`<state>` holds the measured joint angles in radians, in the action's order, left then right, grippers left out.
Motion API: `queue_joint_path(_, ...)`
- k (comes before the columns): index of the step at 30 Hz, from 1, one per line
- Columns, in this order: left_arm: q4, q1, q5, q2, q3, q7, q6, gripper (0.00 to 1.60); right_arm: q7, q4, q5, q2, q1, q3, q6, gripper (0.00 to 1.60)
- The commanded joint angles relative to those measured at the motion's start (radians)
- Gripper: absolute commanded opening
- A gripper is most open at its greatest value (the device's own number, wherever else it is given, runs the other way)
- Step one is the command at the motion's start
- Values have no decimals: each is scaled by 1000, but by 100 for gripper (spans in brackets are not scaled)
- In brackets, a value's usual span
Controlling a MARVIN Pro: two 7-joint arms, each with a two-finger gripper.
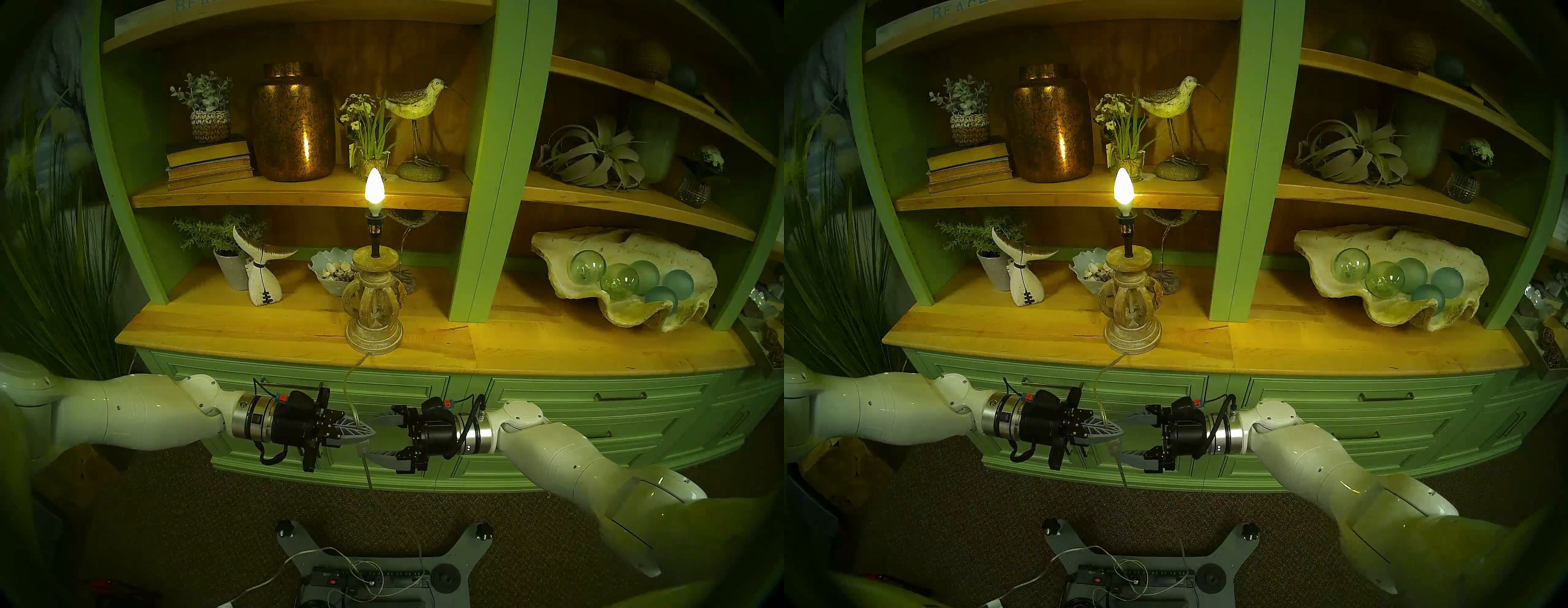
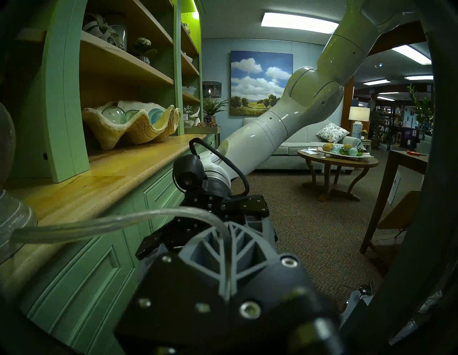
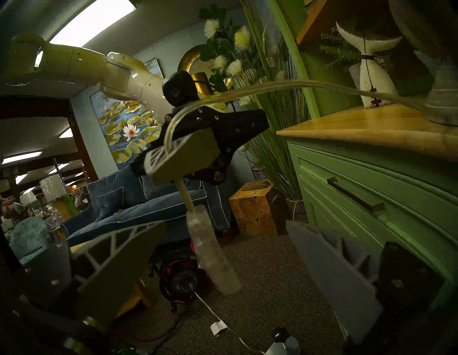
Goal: Grab cable and switch light on
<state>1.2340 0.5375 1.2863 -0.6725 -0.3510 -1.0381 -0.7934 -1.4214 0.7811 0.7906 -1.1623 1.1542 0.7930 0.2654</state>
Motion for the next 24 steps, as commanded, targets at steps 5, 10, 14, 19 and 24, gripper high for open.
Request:
queue_joint_path(5,10,-33,1,1,9,-80,-10,0,-10,131,52,165,143,77,64,160)
queue_joint_path(10,12,-30,-5,0,6,-55,-10,0,7,194,82,178,222,100,118,160)
queue_joint_path(14,12,-28,-7,-1,5,-43,-10,0,21,215,78,165,269,82,146,160)
queue_joint_path(19,12,-25,-10,-2,3,-28,-9,0,57,220,73,141,327,50,188,160)
queue_joint_path(24,11,-23,-12,-4,1,-18,-8,0,125,189,69,159,384,37,231,160)
